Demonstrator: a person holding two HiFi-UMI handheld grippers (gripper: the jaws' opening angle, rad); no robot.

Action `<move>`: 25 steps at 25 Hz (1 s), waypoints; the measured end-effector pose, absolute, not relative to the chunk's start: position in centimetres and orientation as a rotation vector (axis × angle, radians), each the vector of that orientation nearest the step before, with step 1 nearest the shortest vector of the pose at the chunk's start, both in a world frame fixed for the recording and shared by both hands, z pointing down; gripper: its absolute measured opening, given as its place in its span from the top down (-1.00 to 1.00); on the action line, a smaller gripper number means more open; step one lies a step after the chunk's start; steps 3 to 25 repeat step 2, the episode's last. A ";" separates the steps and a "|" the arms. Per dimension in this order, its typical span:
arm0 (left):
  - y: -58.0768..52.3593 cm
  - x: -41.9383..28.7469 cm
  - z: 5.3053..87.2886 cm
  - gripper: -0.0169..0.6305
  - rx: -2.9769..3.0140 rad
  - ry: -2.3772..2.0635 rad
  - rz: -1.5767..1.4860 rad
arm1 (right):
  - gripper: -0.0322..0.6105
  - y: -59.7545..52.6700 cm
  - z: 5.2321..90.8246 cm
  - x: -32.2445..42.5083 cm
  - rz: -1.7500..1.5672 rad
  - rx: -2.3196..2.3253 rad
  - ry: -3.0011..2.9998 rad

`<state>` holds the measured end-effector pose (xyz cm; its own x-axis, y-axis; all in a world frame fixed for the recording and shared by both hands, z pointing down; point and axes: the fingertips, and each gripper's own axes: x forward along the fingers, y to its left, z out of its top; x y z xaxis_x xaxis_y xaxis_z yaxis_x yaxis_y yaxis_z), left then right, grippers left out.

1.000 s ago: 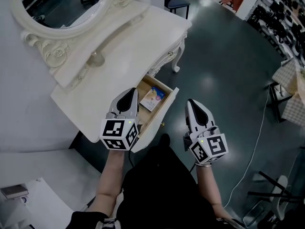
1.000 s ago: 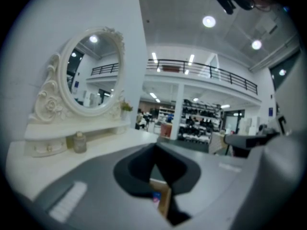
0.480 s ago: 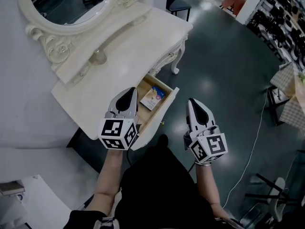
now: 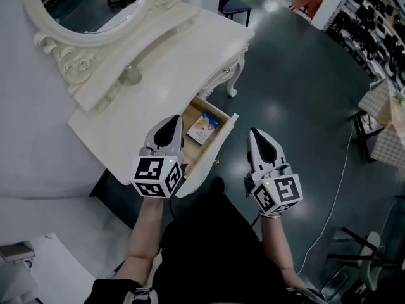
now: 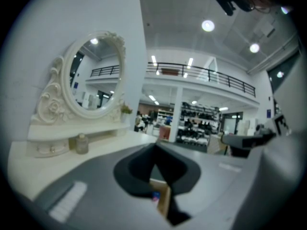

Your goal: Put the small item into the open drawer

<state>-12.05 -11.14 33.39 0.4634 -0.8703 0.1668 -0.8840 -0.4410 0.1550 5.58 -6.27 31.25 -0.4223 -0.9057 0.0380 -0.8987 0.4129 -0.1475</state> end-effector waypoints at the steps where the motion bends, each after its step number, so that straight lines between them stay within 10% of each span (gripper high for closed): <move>1: -11.1 -12.1 33.4 0.93 2.493 -1.518 0.093 | 0.89 -6.3 31.3 5.5 -0.224 -1.660 2.600; 25: -11.1 -12.1 33.4 0.93 2.495 -1.517 0.094 | 0.89 -6.3 31.3 5.4 -0.224 -1.659 2.601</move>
